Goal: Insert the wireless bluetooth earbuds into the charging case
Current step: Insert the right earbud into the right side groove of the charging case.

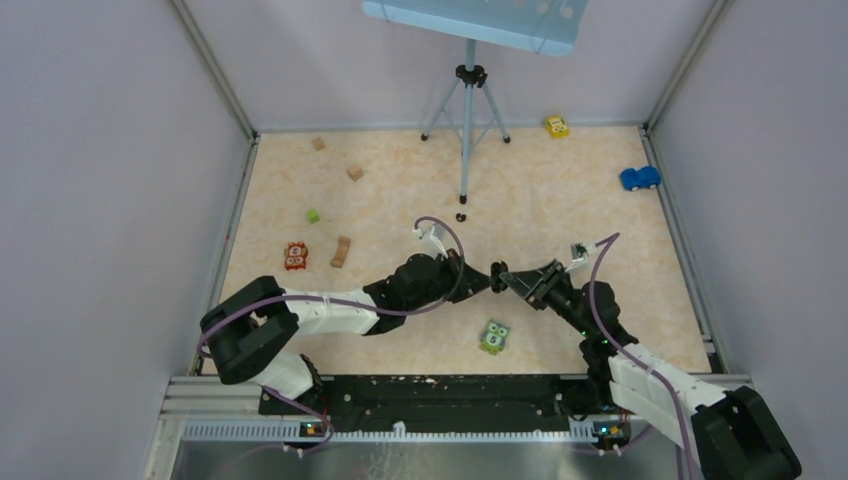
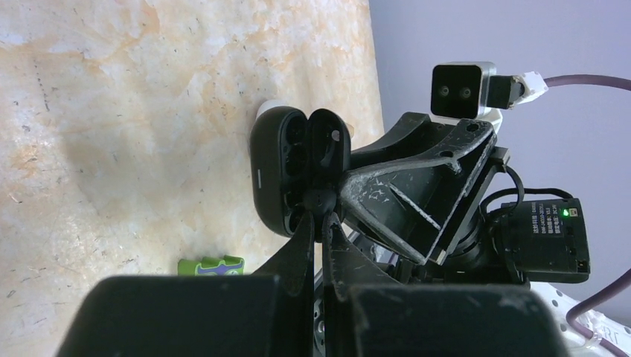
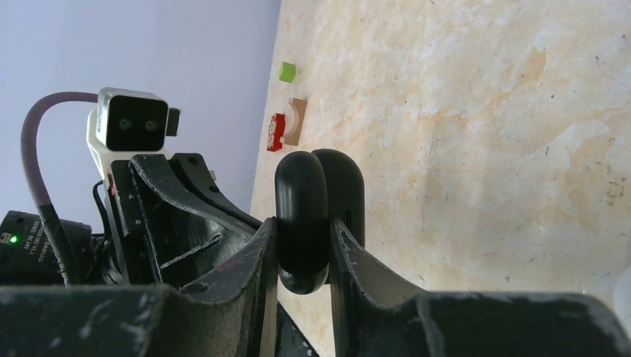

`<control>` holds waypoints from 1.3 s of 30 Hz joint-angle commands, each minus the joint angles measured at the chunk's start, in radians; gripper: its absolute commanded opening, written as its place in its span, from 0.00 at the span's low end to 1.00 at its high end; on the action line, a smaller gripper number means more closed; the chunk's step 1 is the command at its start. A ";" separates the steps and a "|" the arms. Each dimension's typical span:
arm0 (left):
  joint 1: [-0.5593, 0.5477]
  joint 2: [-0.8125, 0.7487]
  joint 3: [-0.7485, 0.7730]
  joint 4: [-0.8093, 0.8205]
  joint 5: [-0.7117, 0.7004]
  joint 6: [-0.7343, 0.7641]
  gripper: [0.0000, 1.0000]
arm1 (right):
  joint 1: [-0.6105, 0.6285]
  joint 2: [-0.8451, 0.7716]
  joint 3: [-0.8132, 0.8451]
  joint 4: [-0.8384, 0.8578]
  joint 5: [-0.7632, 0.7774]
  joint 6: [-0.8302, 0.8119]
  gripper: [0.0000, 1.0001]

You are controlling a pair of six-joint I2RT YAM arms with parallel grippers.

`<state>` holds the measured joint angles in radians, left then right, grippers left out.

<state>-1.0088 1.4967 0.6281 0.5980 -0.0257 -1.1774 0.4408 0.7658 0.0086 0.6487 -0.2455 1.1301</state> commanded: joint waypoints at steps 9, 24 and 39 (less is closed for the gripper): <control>-0.003 -0.044 -0.020 0.027 -0.023 0.009 0.00 | 0.048 0.004 -0.063 0.117 0.057 0.011 0.07; -0.003 -0.039 0.009 -0.027 -0.064 0.061 0.00 | 0.049 -0.036 -0.061 0.100 0.049 0.011 0.07; -0.003 -0.010 0.063 -0.096 -0.041 0.080 0.00 | 0.050 -0.033 -0.070 0.153 0.038 0.023 0.07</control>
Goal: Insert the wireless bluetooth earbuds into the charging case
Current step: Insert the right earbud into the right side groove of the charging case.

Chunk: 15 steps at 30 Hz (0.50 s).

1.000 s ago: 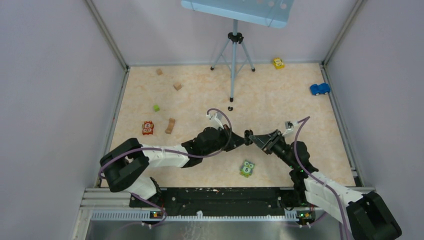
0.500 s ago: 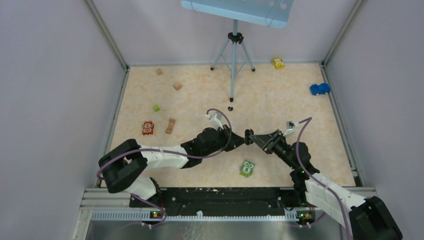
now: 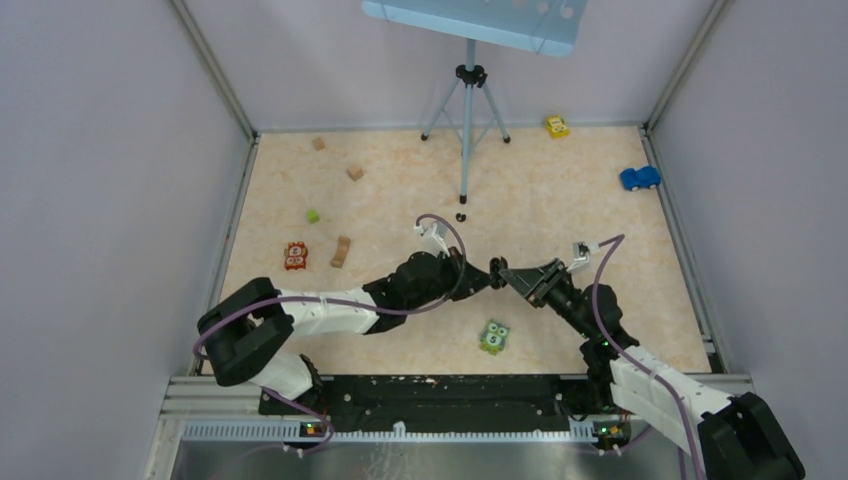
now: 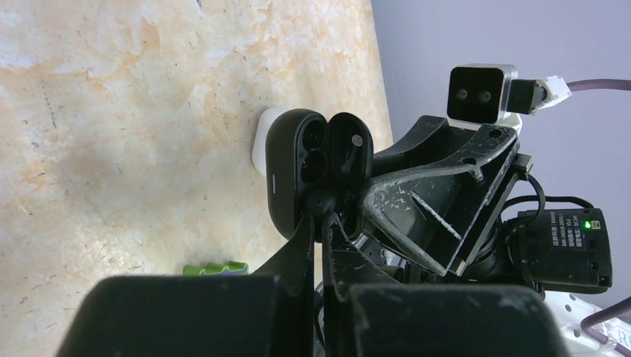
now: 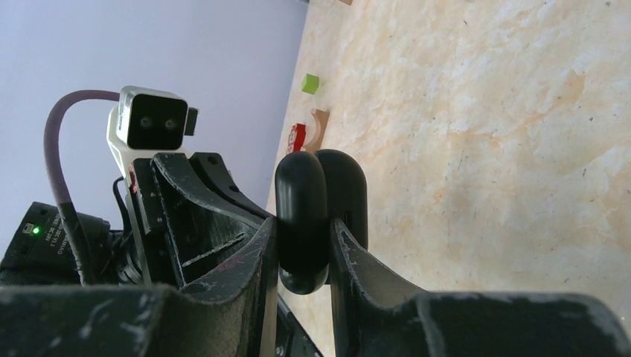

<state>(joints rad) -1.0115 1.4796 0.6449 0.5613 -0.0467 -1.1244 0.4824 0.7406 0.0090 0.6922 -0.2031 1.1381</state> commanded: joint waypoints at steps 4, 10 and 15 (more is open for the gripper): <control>-0.001 0.003 0.055 -0.083 -0.023 0.029 0.00 | 0.009 -0.008 -0.069 0.113 -0.002 0.014 0.07; -0.001 -0.011 0.064 -0.124 -0.041 0.030 0.02 | 0.010 -0.010 -0.073 0.113 -0.001 0.012 0.07; -0.002 -0.023 0.063 -0.134 -0.043 0.034 0.13 | 0.010 -0.018 -0.074 0.109 0.010 0.015 0.07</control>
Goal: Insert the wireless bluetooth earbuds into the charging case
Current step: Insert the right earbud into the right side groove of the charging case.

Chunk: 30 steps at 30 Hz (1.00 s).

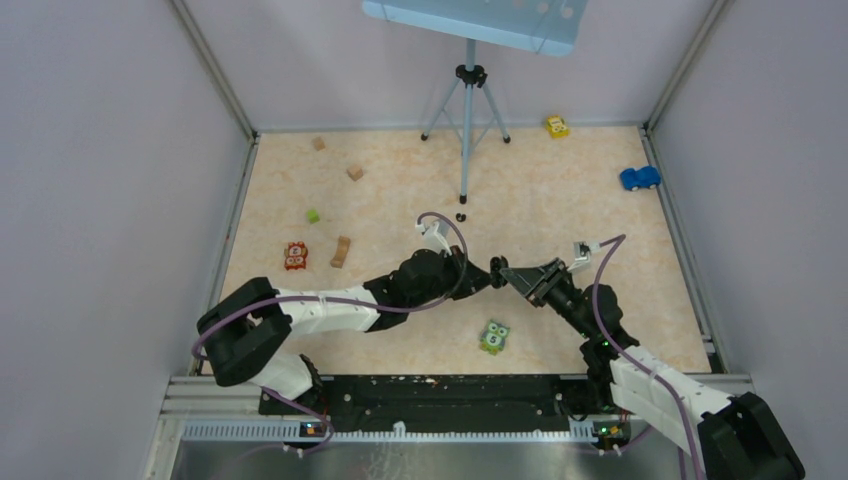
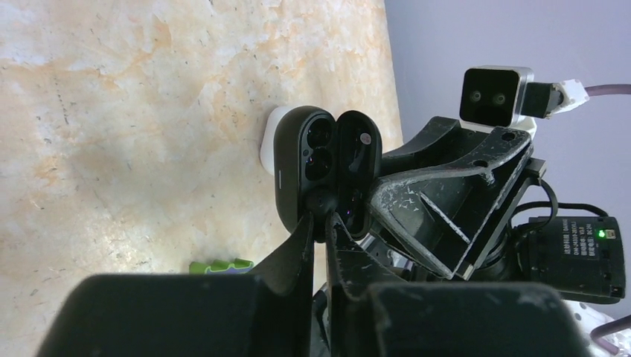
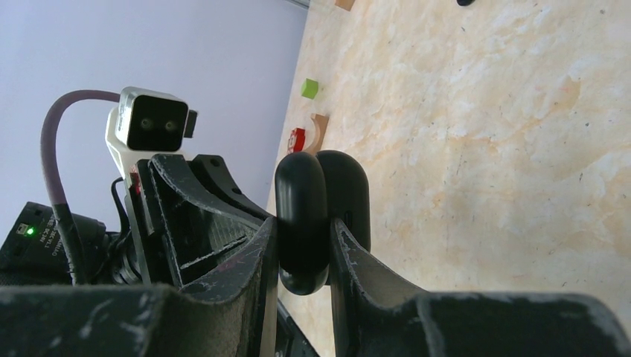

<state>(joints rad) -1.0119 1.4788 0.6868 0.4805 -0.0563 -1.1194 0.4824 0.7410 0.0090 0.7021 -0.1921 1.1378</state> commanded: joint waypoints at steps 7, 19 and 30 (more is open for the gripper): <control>-0.004 -0.026 0.026 -0.052 -0.019 0.039 0.28 | 0.013 -0.025 -0.062 0.086 0.006 0.011 0.07; -0.010 -0.038 0.034 -0.033 -0.009 0.067 0.36 | 0.016 -0.024 -0.063 0.081 0.005 0.009 0.07; -0.018 -0.042 0.046 -0.012 0.012 0.088 0.38 | 0.016 -0.019 -0.060 0.076 0.005 0.007 0.07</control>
<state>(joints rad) -1.0199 1.4643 0.6994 0.4404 -0.0460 -1.0588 0.4889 0.7277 0.0090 0.7143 -0.1829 1.1458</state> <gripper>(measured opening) 0.376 0.250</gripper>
